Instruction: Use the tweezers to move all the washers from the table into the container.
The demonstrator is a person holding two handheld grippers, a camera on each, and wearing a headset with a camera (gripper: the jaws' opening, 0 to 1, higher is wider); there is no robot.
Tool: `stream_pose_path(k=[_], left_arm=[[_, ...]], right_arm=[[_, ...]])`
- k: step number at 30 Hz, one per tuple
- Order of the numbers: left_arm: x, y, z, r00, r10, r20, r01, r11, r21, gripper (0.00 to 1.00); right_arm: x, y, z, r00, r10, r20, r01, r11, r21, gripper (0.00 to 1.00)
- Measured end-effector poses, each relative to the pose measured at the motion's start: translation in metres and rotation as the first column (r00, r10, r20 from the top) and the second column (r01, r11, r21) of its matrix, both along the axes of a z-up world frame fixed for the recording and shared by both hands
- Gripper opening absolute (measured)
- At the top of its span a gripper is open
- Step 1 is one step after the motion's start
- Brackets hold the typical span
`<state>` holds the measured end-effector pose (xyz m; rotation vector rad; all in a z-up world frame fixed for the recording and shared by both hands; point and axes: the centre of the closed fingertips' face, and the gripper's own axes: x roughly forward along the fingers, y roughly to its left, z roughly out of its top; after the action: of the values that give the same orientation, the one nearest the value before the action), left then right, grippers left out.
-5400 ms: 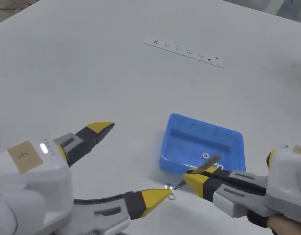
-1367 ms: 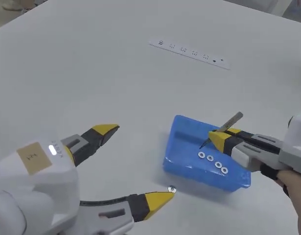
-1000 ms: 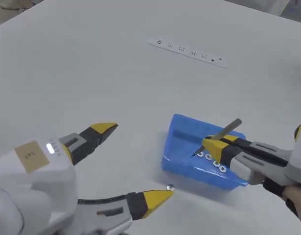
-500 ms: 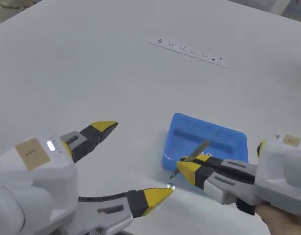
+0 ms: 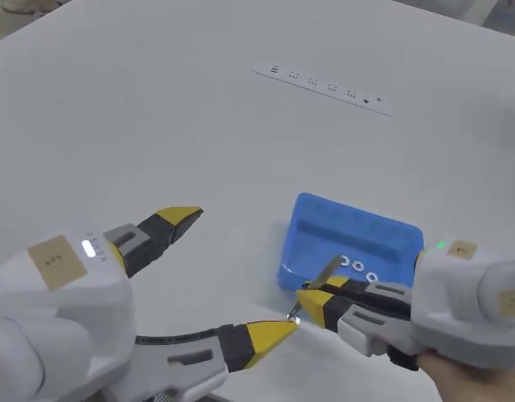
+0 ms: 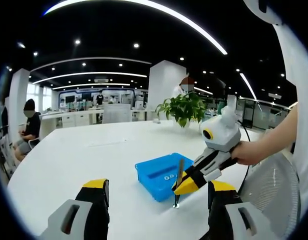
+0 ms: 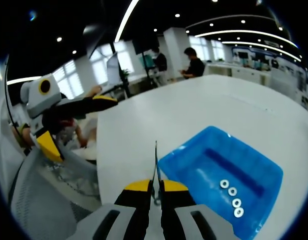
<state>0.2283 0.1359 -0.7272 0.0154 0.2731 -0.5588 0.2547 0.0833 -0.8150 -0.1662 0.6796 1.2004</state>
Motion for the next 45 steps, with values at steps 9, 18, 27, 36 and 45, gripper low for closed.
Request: stream_pose_path(k=[9,18,27,36,45], left_arm=[[0.0,-0.001,0.0,1.0,-0.006,-0.002,0.006,1.0,0.005,0.82],[0.0,-0.001,0.0,1.0,-0.006,-0.002,0.006,1.0,0.005,0.82],[-0.001,-0.002,0.0,1.0,-0.011,-0.004,0.011,1.0,0.006,0.82],[-0.001,-0.002,-0.001,1.0,-0.014,-0.007,0.014,1.0,0.008,0.82],[-0.001,-0.003,-0.002,1.0,-0.021,-0.008,0.022,1.0,0.013,0.82]], right_arm=[[-0.004,-0.002,0.0,1.0,0.008,-0.002,-0.008,1.0,-0.003,0.04],[-0.014,0.001,0.0,0.999,0.034,0.003,-0.034,0.999,-0.002,0.04],[-0.015,0.001,0.0,1.0,0.02,-0.023,-0.02,1.0,0.018,0.04],[-0.02,0.005,0.002,0.999,0.044,0.006,-0.044,0.999,0.005,0.04],[-0.017,0.0,0.004,0.998,0.039,0.039,-0.039,0.999,-0.007,0.04]])
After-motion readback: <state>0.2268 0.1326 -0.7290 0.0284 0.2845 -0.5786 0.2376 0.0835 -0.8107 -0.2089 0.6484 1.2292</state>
